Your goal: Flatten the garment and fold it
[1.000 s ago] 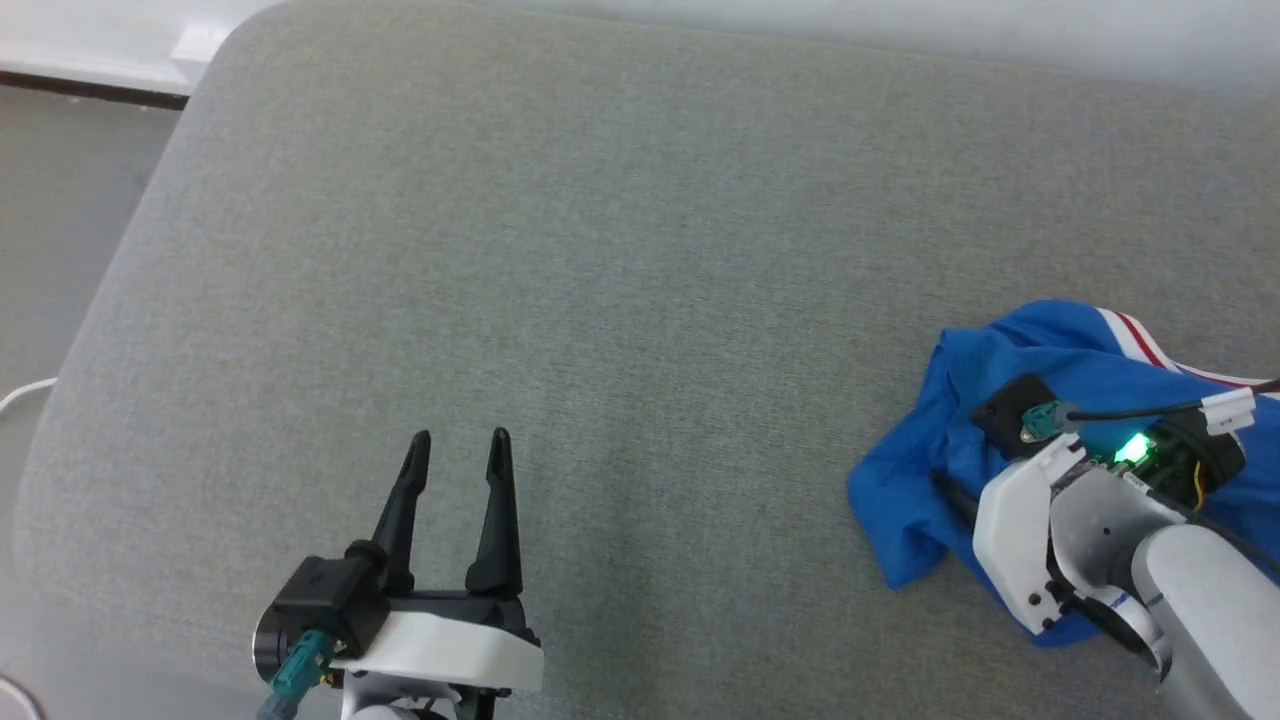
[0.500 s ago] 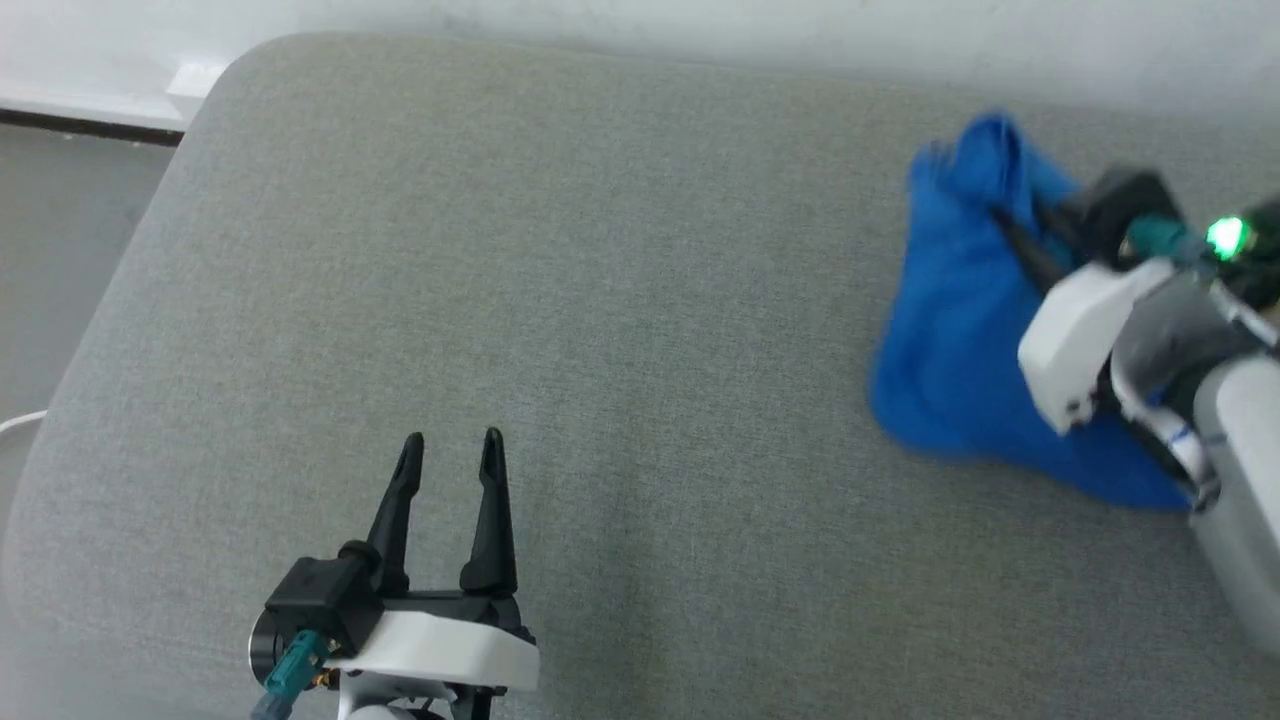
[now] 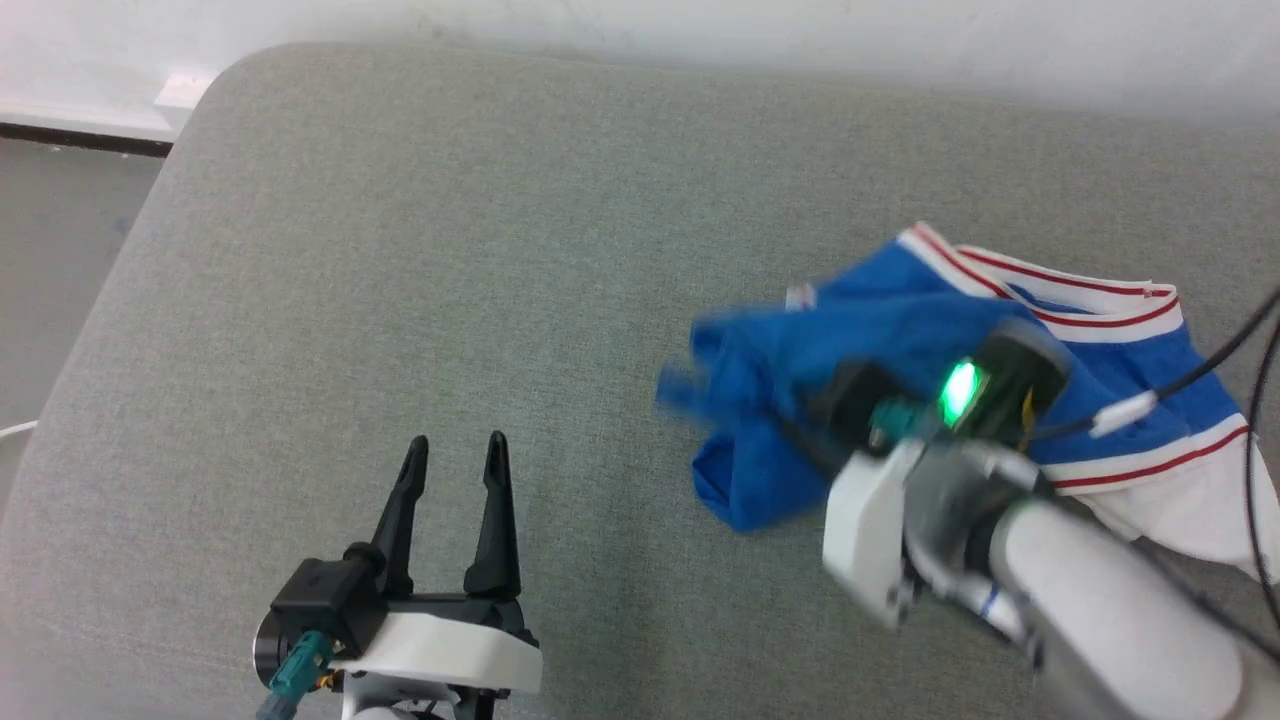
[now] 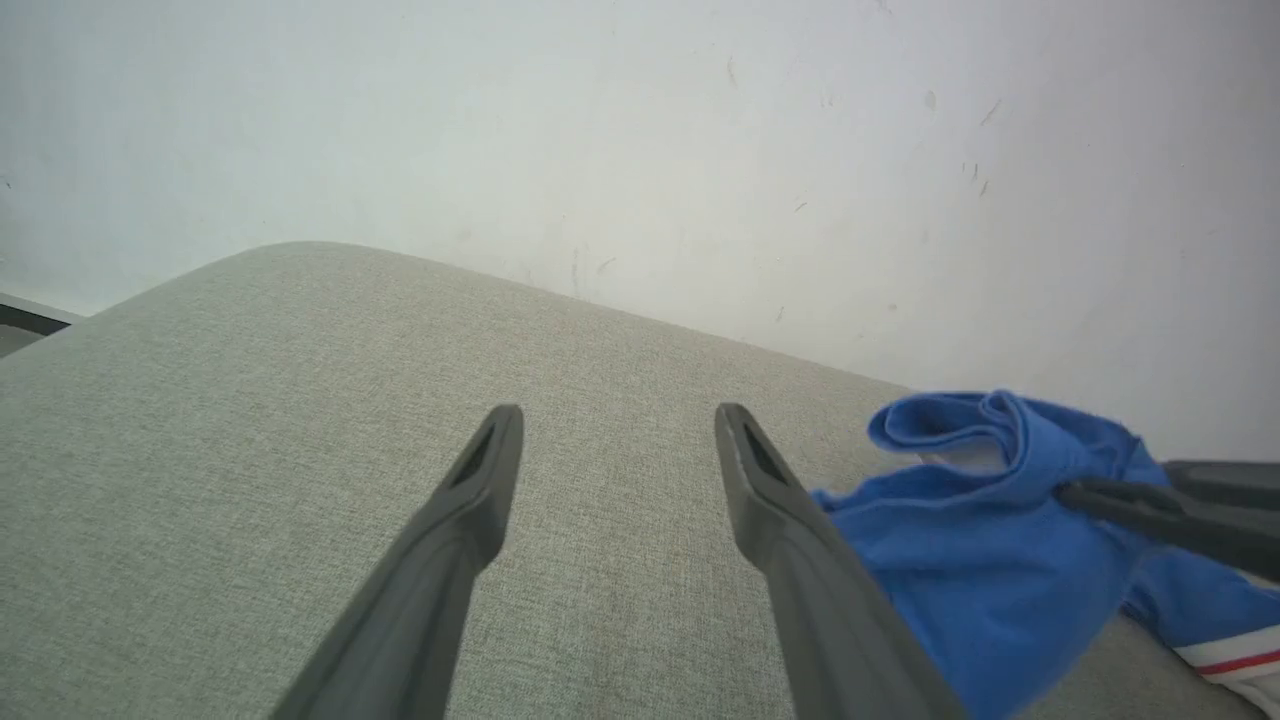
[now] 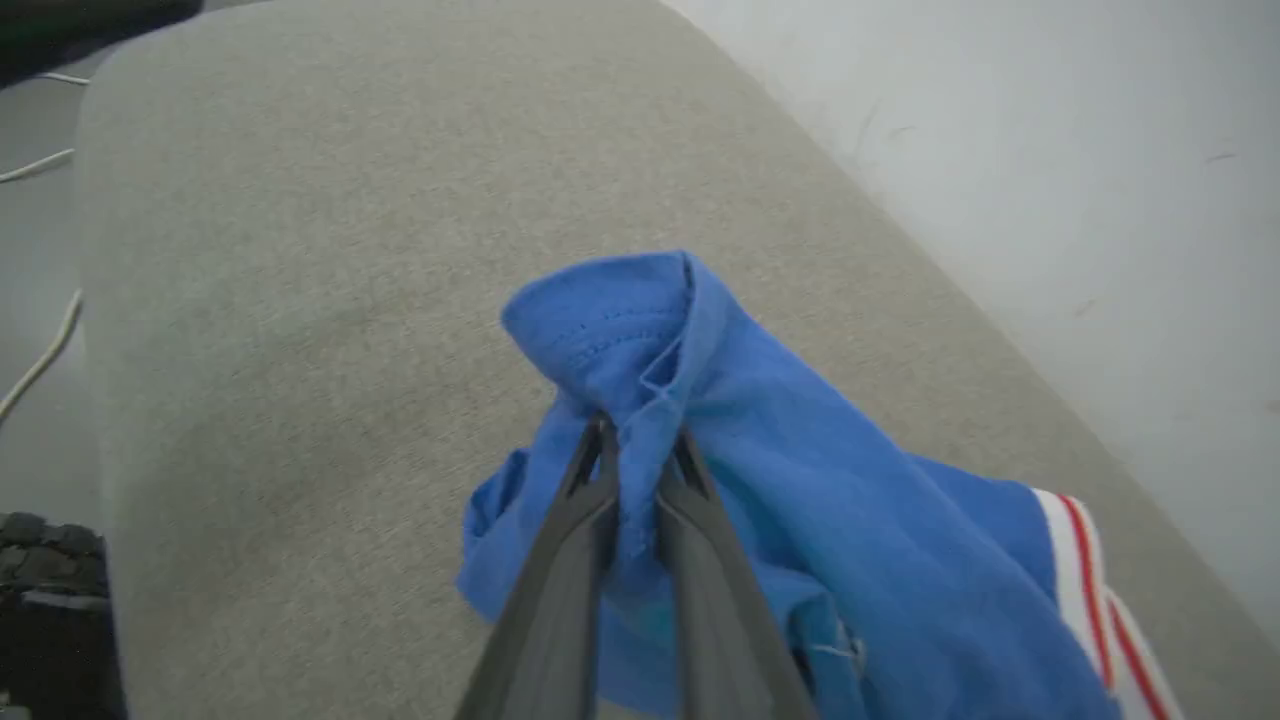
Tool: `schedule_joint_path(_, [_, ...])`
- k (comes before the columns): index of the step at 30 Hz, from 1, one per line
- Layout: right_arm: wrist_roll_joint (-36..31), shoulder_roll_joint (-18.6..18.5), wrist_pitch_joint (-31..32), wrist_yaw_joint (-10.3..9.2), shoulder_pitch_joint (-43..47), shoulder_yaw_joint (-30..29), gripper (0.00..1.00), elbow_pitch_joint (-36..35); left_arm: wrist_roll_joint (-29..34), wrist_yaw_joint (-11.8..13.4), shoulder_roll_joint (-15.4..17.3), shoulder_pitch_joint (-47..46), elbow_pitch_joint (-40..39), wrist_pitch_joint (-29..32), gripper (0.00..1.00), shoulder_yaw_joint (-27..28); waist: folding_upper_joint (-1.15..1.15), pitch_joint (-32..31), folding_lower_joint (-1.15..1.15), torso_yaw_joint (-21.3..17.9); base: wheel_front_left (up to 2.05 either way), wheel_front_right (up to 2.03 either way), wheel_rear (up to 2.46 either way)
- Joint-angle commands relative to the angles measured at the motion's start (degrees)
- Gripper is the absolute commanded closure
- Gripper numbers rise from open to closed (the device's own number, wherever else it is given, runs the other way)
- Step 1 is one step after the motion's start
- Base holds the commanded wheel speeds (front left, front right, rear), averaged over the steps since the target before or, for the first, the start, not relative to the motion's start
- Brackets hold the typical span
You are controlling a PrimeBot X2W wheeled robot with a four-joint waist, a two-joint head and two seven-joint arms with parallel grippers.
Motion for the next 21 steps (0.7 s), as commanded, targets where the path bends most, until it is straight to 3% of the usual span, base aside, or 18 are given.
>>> schedule_joint_path(1, [2.6,-0.9,1.4,-0.12,2.8,2.3,1.00,-0.7,0.0,-0.2,-0.1,0.0,0.2,-0.3,0.00,0.0,0.00,0.1,0.00,0.1,0.00,0.00,0.00])
schedule_joint_path(7, [10.4,-6.9,10.2,-0.12,9.9,10.2,1.00,-1.9,0.0,-0.5,-0.1,0.0,1.1,-0.3,0.00,-0.3,0.00,-0.3,0.00,0.2,0.00,0.00,0.00])
schedule_joint_path(8, [11.0,-7.7,11.0,-0.12,10.5,10.6,0.90,-1.8,0.0,-0.5,-0.1,0.0,1.3,-0.3,0.00,-0.4,0.00,-0.5,0.00,0.1,0.00,0.00,0.00])
schedule_joint_path(9, [11.4,-8.0,10.8,-0.12,10.9,10.4,0.32,-1.8,0.0,-0.6,-0.1,0.0,1.5,-0.3,0.00,-0.4,0.00,-0.8,0.00,0.0,0.00,0.00,0.00])
schedule_joint_path(10, [11.3,-7.8,9.8,-0.12,11.1,9.3,0.00,-1.7,0.0,-0.6,-0.1,0.1,1.6,-0.3,0.00,-0.4,0.00,-1.1,0.00,-0.1,0.00,0.00,0.00])
schedule_joint_path(17, [11.7,-2.9,3.0,-0.12,13.6,-2.5,0.00,-2.9,0.8,-1.0,-0.1,1.1,2.0,-0.3,0.00,0.3,0.00,-3.0,0.00,-1.2,0.00,0.00,0.00])
schedule_joint_path(21, [11.5,2.5,-1.9,-0.12,18.7,-16.5,0.00,-6.7,1.2,-1.3,-0.1,1.8,1.7,-0.3,0.00,0.9,0.00,-3.7,0.00,-1.7,0.00,0.00,0.00])
